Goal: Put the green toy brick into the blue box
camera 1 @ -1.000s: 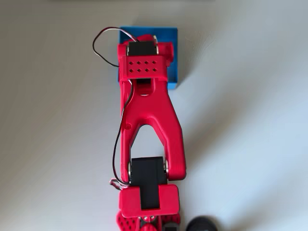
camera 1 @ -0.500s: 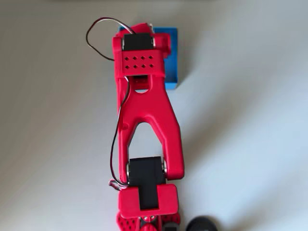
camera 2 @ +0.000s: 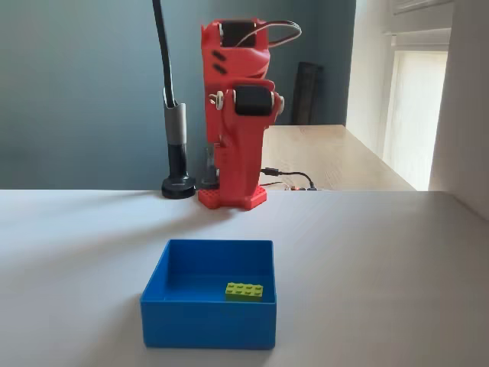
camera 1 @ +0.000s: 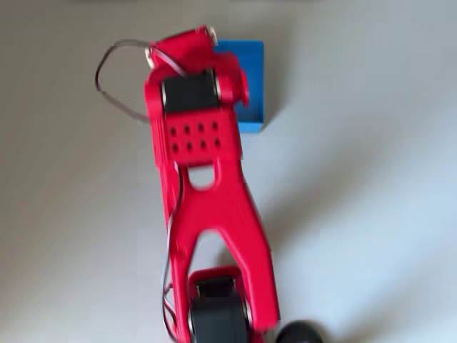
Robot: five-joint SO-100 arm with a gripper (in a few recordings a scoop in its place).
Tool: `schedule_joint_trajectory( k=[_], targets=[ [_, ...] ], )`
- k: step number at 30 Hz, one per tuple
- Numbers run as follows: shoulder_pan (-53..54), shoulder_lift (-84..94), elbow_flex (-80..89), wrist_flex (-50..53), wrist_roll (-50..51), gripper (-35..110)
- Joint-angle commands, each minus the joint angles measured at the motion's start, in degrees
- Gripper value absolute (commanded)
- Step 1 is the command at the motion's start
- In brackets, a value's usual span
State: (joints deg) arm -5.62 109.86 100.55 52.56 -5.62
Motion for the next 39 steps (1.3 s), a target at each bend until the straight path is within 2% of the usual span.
schedule_joint_trajectory(
  k=[1,14,22,30,39],
  targets=[
    [-0.97,14.59,8.96,-1.93,1.32,0],
    [0.70,48.78,48.96,-6.33,2.55,0],
    [2.64,67.41,71.28,-7.73,0.00,0],
    [3.16,77.61,78.93,-7.38,-0.44,0],
    [4.31,78.66,78.93,-4.57,1.05,0]
  ],
)
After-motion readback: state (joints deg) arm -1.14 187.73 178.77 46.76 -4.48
